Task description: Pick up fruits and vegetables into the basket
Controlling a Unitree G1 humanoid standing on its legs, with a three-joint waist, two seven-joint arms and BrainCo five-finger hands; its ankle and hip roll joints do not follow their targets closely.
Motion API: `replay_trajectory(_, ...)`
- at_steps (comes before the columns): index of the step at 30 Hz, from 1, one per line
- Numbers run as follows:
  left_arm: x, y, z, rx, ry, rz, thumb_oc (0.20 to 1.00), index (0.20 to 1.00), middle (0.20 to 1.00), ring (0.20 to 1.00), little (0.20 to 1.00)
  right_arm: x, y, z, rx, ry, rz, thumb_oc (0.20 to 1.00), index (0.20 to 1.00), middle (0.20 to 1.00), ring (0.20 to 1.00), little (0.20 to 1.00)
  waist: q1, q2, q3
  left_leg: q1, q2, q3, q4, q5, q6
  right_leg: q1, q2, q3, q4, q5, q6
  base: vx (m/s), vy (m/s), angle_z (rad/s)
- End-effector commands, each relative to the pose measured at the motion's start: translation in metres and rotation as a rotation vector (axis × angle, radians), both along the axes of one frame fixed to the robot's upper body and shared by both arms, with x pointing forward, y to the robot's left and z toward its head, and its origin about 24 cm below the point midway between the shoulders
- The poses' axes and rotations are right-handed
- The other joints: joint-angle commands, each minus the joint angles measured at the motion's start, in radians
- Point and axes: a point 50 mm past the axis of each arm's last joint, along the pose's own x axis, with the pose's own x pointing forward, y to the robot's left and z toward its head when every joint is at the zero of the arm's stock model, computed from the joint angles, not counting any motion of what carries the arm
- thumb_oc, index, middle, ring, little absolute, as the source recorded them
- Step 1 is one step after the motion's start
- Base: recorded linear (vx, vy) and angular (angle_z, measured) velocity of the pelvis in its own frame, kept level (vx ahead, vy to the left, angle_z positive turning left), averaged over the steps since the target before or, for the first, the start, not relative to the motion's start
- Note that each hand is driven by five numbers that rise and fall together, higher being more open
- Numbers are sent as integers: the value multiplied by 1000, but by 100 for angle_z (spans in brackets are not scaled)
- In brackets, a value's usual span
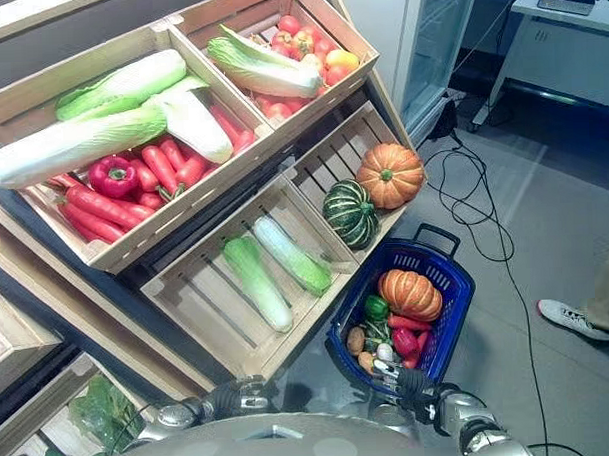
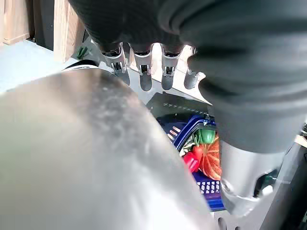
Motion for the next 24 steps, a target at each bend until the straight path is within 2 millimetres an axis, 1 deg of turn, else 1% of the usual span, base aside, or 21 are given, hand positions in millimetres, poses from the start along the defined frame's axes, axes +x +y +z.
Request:
replay_trajectory(1, 23, -2, 6, -5, -64, -36, 1000, 1000, 1000, 1000, 1000, -17, 8, -7, 33, 107, 25, 1000, 1000, 1000, 1000, 1000, -3, -14, 46, -39, -59, 26, 16, -59, 76, 53, -17, -53, 48, -105, 20, -59, -54, -14)
replay_trajectory(7, 26, -4, 8, -35, -77, -42, 1000, 1000, 1000, 1000, 1000, -15, 7, -6, 30, 101, 26, 1000, 1000, 1000, 1000, 1000, -3, -15, 47, -38, -58, 27, 15, -59, 76, 52, -15, -50, 48, -105, 19, 0, 0, 0)
replay_trajectory(24, 26, -2, 8, -13, -108, -51, 1000, 1000, 1000, 1000, 1000, -14, 7, -6, 25, 85, 22, 1000, 1000, 1000, 1000, 1000, -3, -14, 46, -38, -60, 26, 15, -59, 76, 53, -14, -51, 46, -105, 18, 0, 0, 0)
